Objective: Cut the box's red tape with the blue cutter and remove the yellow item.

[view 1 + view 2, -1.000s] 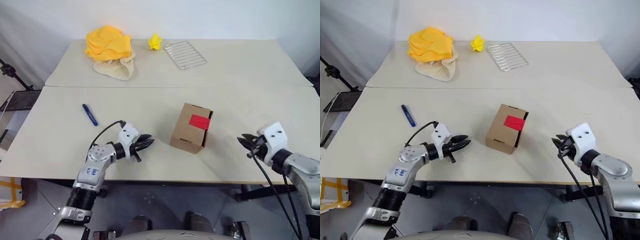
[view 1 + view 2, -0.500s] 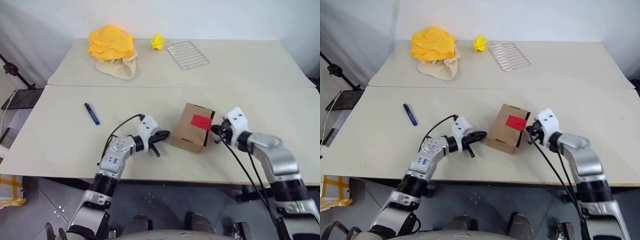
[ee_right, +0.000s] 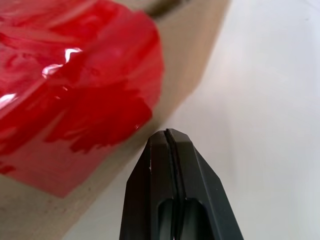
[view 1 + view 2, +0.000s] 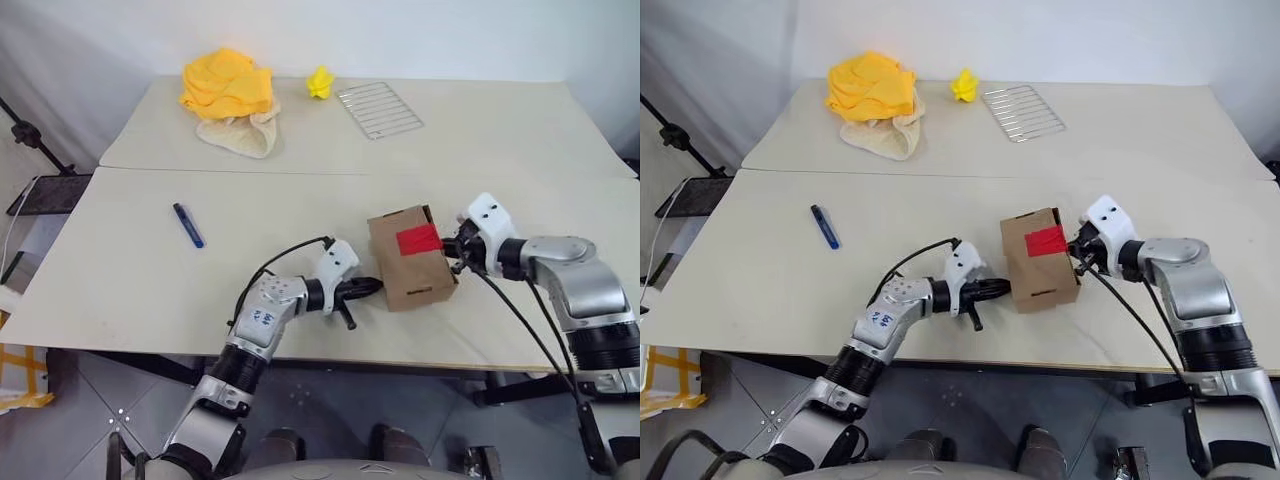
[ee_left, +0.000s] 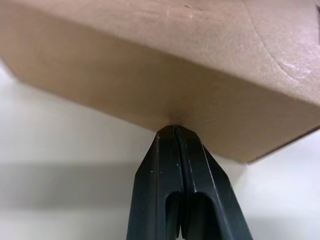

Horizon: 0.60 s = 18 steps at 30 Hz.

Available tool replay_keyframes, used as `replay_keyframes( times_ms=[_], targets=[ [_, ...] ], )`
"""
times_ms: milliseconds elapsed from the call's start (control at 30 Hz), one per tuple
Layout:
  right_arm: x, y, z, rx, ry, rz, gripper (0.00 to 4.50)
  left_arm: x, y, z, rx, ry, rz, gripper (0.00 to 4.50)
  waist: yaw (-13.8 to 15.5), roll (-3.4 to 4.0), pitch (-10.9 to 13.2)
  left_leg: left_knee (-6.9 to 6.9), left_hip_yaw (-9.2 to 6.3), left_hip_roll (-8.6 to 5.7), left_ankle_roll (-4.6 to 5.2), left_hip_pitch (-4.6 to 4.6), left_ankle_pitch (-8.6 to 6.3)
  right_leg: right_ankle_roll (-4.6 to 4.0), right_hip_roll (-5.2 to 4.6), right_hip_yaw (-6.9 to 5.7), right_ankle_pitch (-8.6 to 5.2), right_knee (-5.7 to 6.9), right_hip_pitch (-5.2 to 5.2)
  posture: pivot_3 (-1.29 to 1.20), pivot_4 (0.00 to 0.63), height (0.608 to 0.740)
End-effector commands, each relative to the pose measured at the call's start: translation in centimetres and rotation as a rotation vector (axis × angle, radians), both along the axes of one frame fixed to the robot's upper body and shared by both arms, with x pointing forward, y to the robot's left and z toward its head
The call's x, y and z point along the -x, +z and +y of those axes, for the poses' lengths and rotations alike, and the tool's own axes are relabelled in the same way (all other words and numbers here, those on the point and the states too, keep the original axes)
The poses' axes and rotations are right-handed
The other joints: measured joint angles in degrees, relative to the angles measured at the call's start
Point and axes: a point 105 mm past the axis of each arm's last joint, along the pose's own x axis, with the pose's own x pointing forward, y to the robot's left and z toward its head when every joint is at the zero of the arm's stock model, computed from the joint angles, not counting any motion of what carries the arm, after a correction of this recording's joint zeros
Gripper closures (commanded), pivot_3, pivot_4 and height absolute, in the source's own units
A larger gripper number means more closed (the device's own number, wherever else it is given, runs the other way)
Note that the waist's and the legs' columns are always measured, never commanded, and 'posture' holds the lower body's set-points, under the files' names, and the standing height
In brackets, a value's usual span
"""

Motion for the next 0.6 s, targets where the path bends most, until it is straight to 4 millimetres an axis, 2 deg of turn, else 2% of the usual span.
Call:
replay_keyframes(
  times_ms=[33,267,400,500,600],
  targets=[
    [-0.3,-1.8,0.6,0.07,0.048,0.031,4.5,3.7,1.8,-5.5,0.058,-0.235,-0.014,4.48,0.0,-0.01,0.0,0.0,0.0,0.0,0.0,-0.01,0.0,0.0,0.0,-0.01,0.0,-0.01,0.0,0.0,0.15,0.74],
    [-2.9,-1.9,0.7,0.123,0.041,-0.022,4.5,5.5,1.4,-7.6,0.044,-0.311,0.014,4.48,-0.4,0.0,0.0,0.0,0.02,0.01,0.0,-0.03,0.0,0.0,0.0,0.0,0.01,-0.03,0.0,0.0,0.15,0.74],
    [-3.5,-1.9,1.3,0.163,0.082,-0.062,4.5,5.5,2.0,-8.3,0.058,-0.309,0.008,4.48,-0.3,0.01,0.0,0.02,-0.04,0.01,0.0,-0.26,0.0,0.01,-0.01,-0.07,0.01,-0.06,-0.21,0.0,0.15,0.74],
    [-3.9,-0.9,0.5,0.216,0.061,-0.13,4.5,4.7,2.0,-7.6,0.054,-0.266,-0.005,4.48,-0.4,0.02,0.0,0.02,-0.03,0.01,0.0,-0.3,0.0,0.0,0.0,-0.07,0.01,-0.06,-0.24,0.0,0.15,0.74],
    [-4.3,1.2,-2.2,0.235,-0.054,-0.228,4.5,3.4,1.5,-5.0,0.035,-0.18,-0.003,4.48,-0.8,0.02,0.0,0.03,-0.03,0.02,0.0,-0.3,0.0,0.0,0.01,-0.08,0.01,-0.05,-0.25,0.0,0.15,0.74]
  ],
)
